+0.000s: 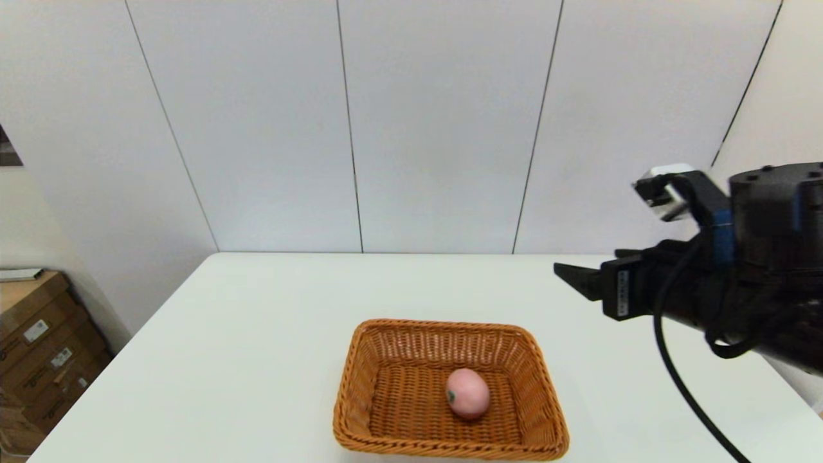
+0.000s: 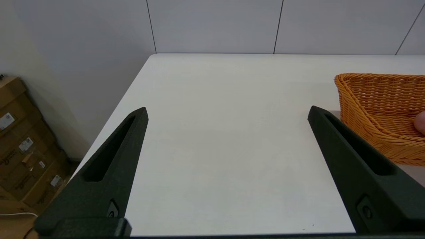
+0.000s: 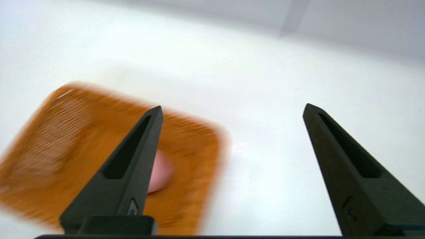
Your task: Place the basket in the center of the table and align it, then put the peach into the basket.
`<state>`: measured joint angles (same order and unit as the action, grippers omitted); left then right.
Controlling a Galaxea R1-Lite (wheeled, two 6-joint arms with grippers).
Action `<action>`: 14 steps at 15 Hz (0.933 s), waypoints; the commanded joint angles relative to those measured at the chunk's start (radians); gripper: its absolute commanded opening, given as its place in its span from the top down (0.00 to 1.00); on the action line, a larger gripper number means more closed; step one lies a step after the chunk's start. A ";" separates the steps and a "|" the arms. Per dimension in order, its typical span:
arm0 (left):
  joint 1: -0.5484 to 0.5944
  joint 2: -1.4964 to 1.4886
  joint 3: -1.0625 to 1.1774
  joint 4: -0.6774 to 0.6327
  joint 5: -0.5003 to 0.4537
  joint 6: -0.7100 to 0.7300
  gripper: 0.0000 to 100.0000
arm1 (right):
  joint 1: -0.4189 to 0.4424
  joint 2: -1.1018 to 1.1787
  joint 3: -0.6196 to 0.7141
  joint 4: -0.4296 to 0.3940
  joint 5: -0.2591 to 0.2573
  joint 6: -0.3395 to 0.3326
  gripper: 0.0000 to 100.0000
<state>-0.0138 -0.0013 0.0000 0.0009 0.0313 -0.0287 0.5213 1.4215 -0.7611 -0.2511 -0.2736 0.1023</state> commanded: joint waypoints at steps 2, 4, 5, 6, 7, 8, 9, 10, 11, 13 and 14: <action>0.000 0.000 0.000 0.001 0.002 -0.014 0.00 | -0.026 -0.549 0.230 0.041 -0.096 -0.360 0.00; 0.000 0.000 0.000 0.001 0.002 -0.020 0.00 | -0.170 -0.720 0.370 0.079 -0.098 -0.412 0.00; 0.000 0.000 0.000 0.001 0.002 -0.023 0.00 | -0.230 -0.774 0.408 0.088 -0.098 -0.414 0.00; 0.000 0.000 0.000 0.001 0.002 -0.020 0.00 | -0.297 -0.872 0.462 0.107 -0.096 -0.414 0.00; 0.000 0.000 0.000 -0.001 0.002 -0.022 0.00 | -0.343 -0.955 0.474 0.139 -0.095 -0.414 0.00; 0.000 0.000 0.000 -0.001 0.002 -0.023 0.00 | -0.391 -1.012 0.476 0.193 -0.095 -0.411 0.00; 0.000 0.000 0.000 -0.001 0.002 -0.023 0.00 | -0.451 -1.070 0.476 0.260 -0.093 -0.401 0.00; 0.000 0.000 0.000 -0.001 0.002 -0.023 0.00 | -0.475 -1.113 0.477 0.288 -0.093 -0.391 0.00; 0.000 0.000 0.000 -0.001 0.002 -0.025 0.00 | -0.488 -1.158 0.490 0.294 -0.093 -0.382 0.00; 0.000 0.000 0.000 -0.001 0.002 -0.028 0.00 | -0.498 -1.236 0.548 0.291 -0.079 -0.322 0.00; 0.000 0.000 0.000 -0.001 0.002 -0.028 0.00 | -0.506 -1.262 0.574 0.292 -0.035 -0.248 0.00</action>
<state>-0.0138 -0.0013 0.0000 0.0004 0.0332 -0.0553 0.0485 0.2983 -0.2534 0.0332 -0.3549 -0.2462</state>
